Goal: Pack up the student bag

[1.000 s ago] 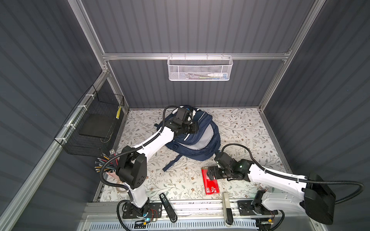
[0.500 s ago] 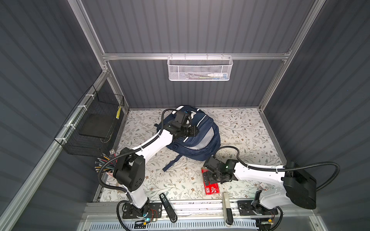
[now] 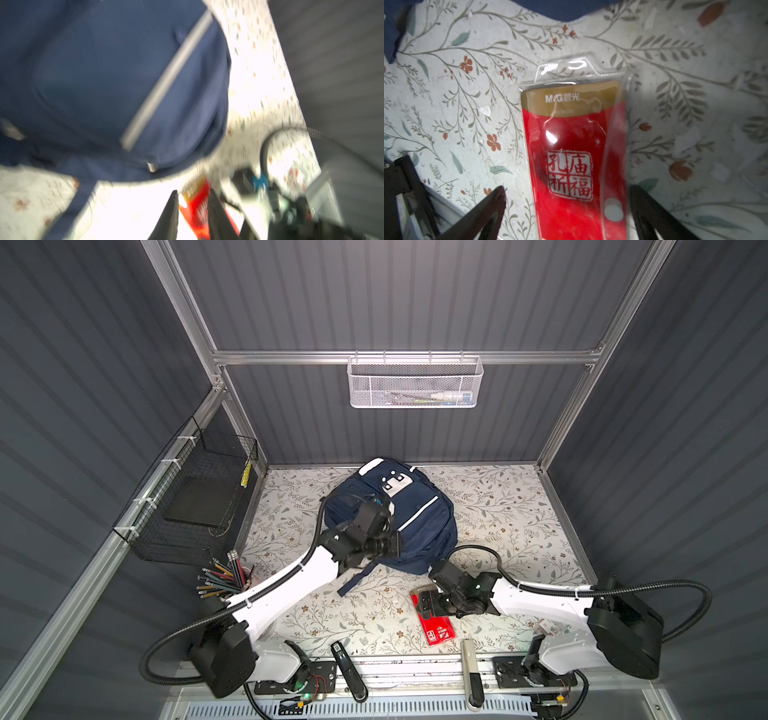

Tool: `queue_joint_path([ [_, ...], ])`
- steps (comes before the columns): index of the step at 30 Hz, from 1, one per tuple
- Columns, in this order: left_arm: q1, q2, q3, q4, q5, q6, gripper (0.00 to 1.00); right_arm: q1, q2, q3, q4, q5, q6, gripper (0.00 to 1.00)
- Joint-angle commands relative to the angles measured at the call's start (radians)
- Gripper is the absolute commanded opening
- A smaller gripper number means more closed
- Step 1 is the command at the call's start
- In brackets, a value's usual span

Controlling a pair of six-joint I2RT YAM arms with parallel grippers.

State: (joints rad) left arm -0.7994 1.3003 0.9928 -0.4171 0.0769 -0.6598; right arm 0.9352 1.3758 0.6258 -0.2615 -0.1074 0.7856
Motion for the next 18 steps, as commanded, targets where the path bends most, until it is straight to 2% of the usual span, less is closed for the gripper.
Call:
queue_joint_path([
  [1, -0.051, -0.009, -0.128, 0.022, 0.028, -0.197, 0.21, -0.025, 0.006, -0.083, 0.009, -0.088, 0.026, 0.94],
  [5, -0.151, 0.032, -0.171, 0.037, -0.042, -0.261, 0.15, -0.037, -0.007, -0.086, -0.031, -0.085, 0.006, 0.93],
  [11, -0.235, 0.175, -0.195, 0.242, 0.018, -0.338, 0.11, -0.047, -0.064, -0.108, -0.072, -0.098, 0.011, 0.91],
  [14, -0.277, 0.235, -0.158, 0.209, 0.009, -0.355, 0.1, -0.098, -0.083, -0.128, -0.091, -0.139, -0.038, 0.89],
  [18, -0.285, 0.271, -0.183, 0.209, 0.02, -0.38, 0.05, -0.144, -0.11, -0.147, -0.12, -0.16, -0.077, 0.87],
])
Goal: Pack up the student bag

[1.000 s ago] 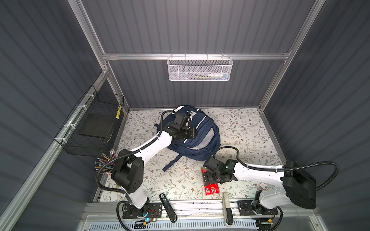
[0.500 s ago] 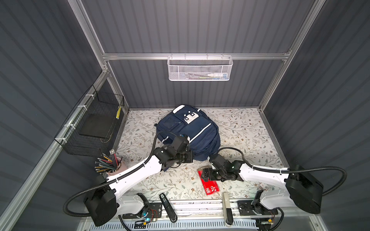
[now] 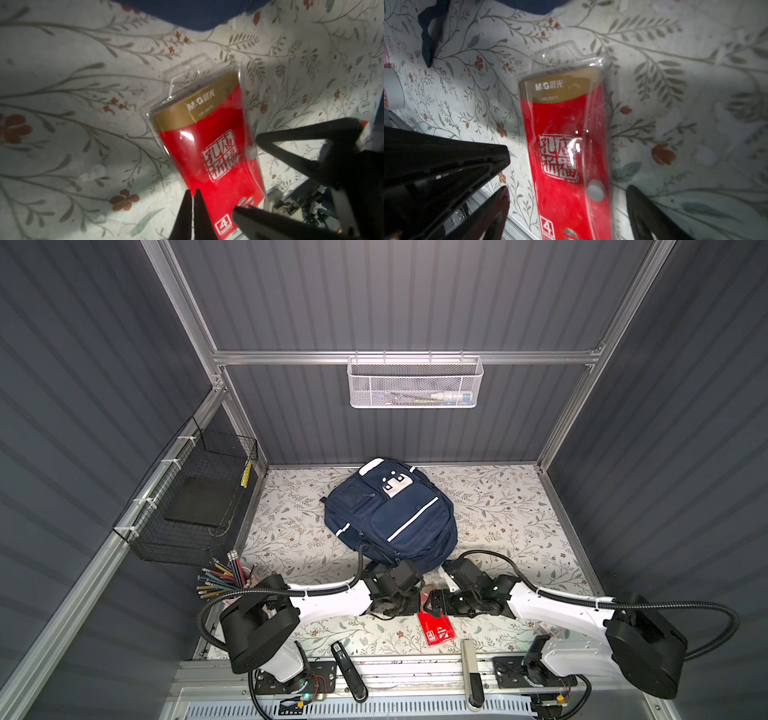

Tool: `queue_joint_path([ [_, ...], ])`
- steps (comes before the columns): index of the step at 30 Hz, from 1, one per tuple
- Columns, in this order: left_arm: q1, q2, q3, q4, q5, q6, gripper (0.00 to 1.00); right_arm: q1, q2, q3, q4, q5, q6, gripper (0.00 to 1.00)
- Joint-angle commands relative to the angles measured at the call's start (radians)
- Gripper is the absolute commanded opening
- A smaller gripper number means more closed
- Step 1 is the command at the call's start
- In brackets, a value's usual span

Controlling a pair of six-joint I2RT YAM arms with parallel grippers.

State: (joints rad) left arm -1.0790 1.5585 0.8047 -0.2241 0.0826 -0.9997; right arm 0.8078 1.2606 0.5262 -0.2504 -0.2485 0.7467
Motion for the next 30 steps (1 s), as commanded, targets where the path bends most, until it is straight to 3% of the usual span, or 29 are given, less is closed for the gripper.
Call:
queue_joint_path([
  [1, -0.006, 0.025, 0.012, 0.001, 0.012, -0.032, 0.05, -0.022, 0.004, -0.054, -0.124, -0.033, -0.043, 0.87],
  [13, -0.006, 0.145, 0.022, 0.015, 0.031, -0.013, 0.01, -0.035, 0.083, -0.131, 0.141, -0.201, -0.032, 0.79],
  [18, -0.006, 0.189, 0.055, -0.017, 0.011, 0.019, 0.01, -0.044, 0.076, -0.156, 0.211, -0.232, -0.013, 0.69],
  [22, -0.006, 0.177, 0.077, -0.077, -0.049, 0.047, 0.01, -0.08, 0.028, -0.183, 0.205, -0.232, -0.01, 0.56],
  [25, -0.006, 0.171, 0.085, -0.089, -0.063, 0.053, 0.01, -0.093, 0.016, -0.175, 0.194, -0.229, -0.016, 0.35],
  [30, -0.005, 0.153, 0.1, -0.106, -0.078, 0.068, 0.01, -0.1, -0.041, -0.129, 0.096, -0.152, -0.011, 0.15],
])
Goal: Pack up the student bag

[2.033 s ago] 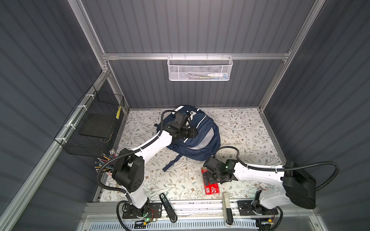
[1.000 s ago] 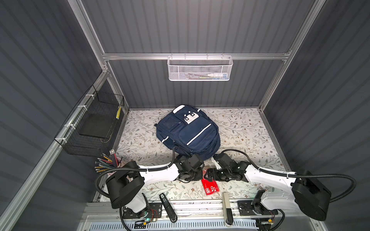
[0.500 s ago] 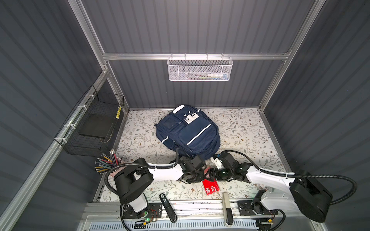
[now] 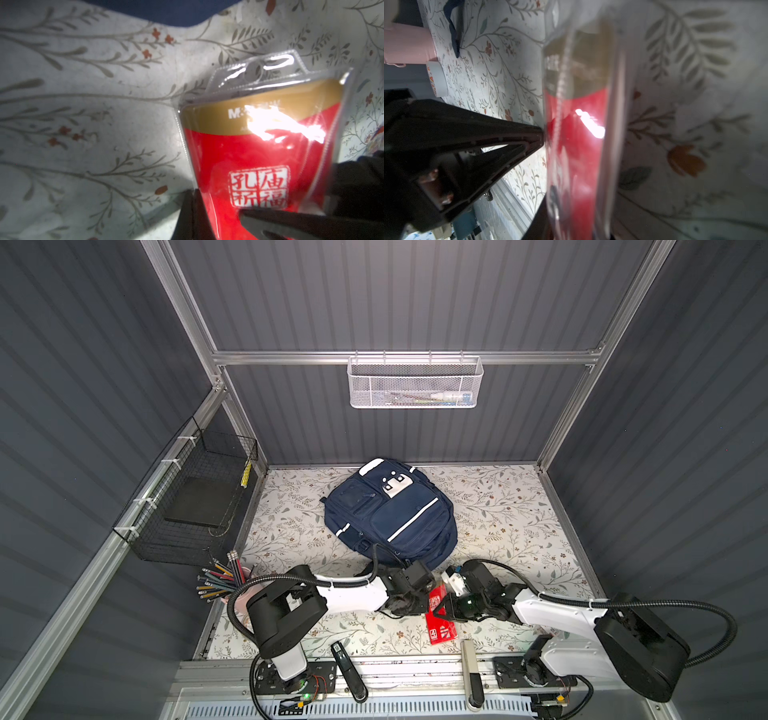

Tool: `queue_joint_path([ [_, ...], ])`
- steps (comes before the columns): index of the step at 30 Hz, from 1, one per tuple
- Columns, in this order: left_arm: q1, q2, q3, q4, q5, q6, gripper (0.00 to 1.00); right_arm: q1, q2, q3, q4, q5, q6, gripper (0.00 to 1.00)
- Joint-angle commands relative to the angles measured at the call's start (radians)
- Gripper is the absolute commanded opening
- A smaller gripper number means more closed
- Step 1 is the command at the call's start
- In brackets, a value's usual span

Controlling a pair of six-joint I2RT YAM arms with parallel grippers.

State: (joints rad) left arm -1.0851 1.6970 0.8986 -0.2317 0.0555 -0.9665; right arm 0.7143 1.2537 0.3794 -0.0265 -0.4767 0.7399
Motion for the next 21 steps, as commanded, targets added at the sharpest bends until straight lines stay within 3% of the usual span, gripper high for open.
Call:
queue_joint_path([
  [1, 0.002, 0.0, 0.016, -0.124, -0.071, 0.046, 0.02, -0.012, -0.066, 0.023, -0.153, 0.095, -0.002, 0.12],
  [5, 0.024, -0.095, 0.089, -0.222, -0.148, 0.164, 0.11, -0.062, -0.238, 0.048, -0.279, 0.174, -0.007, 0.05],
  [9, 0.046, -0.182, 0.238, -0.339, -0.269, 0.371, 0.52, -0.144, -0.385, 0.091, -0.44, 0.23, -0.039, 0.0],
  [11, 0.062, -0.178, 0.327, -0.395, -0.384, 0.468, 0.62, -0.191, -0.411, 0.118, -0.495, 0.273, -0.061, 0.0],
  [13, 0.099, -0.131, 0.399, -0.393, -0.401, 0.589, 0.72, -0.26, -0.399, 0.146, -0.51, 0.266, -0.093, 0.0],
  [21, 0.169, 0.185, 0.674, -0.388, -0.541, 0.861, 0.77, -0.345, -0.371, 0.241, -0.481, 0.215, -0.121, 0.0],
])
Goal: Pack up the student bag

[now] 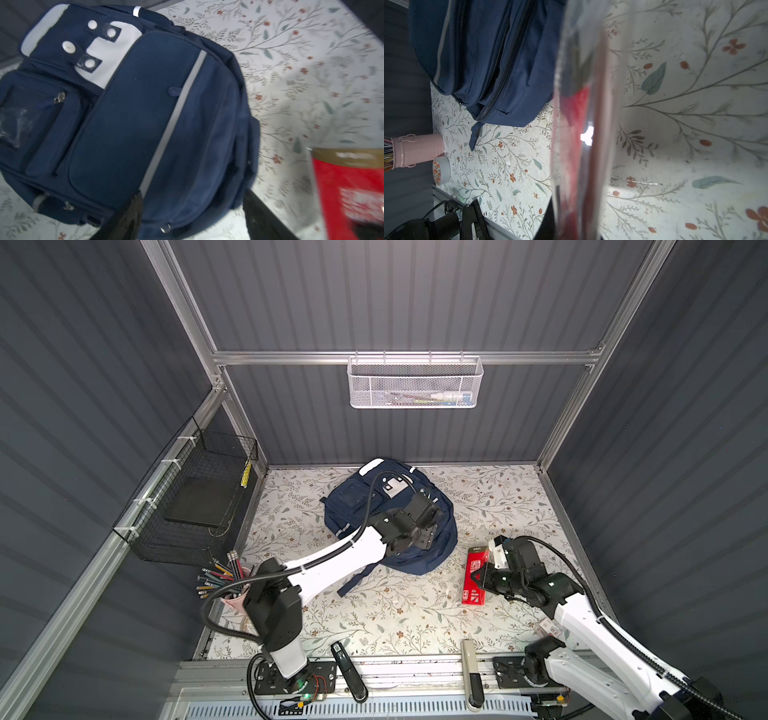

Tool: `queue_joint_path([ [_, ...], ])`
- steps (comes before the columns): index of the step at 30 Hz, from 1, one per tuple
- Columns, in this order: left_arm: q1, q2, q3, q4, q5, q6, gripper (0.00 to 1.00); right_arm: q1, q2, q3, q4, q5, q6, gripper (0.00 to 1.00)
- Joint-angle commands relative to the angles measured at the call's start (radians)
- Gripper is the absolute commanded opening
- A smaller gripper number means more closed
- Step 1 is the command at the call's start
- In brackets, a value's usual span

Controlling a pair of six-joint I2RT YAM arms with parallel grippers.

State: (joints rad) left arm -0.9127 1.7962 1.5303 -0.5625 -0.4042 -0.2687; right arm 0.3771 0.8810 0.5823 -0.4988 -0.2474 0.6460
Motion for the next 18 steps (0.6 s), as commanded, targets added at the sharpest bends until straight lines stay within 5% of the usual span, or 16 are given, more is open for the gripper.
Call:
queue_joint_path([
  [1, -0.002, 0.124, 0.075, -0.065, -0.082, 0.181, 0.79, -0.009, 0.01, 0.037, 0.002, -0.024, -0.029, 0.0],
  [6, 0.006, 0.25, 0.177, -0.076, -0.111, 0.226, 0.86, -0.011, 0.066, 0.033, 0.069, -0.047, -0.022, 0.0],
  [7, 0.007, 0.268, 0.2, -0.088, -0.138, 0.227, 0.73, -0.011, 0.074, 0.033, 0.087, -0.047, -0.019, 0.0],
  [9, 0.007, 0.283, 0.248, -0.128, -0.195, 0.217, 0.12, -0.012, 0.096, 0.036, 0.14, -0.054, -0.006, 0.0],
  [10, 0.006, 0.272, 0.259, -0.132, -0.201, 0.219, 0.0, -0.012, 0.108, 0.039, 0.164, -0.063, 0.006, 0.0],
  [13, 0.022, 0.197, 0.309, -0.159, -0.179, 0.224, 0.0, -0.008, 0.156, 0.033, 0.304, -0.14, 0.08, 0.0],
  [18, 0.154, 0.041, 0.341, -0.172, 0.102, 0.18, 0.0, 0.026, 0.282, 0.069, 0.553, -0.108, 0.172, 0.0],
])
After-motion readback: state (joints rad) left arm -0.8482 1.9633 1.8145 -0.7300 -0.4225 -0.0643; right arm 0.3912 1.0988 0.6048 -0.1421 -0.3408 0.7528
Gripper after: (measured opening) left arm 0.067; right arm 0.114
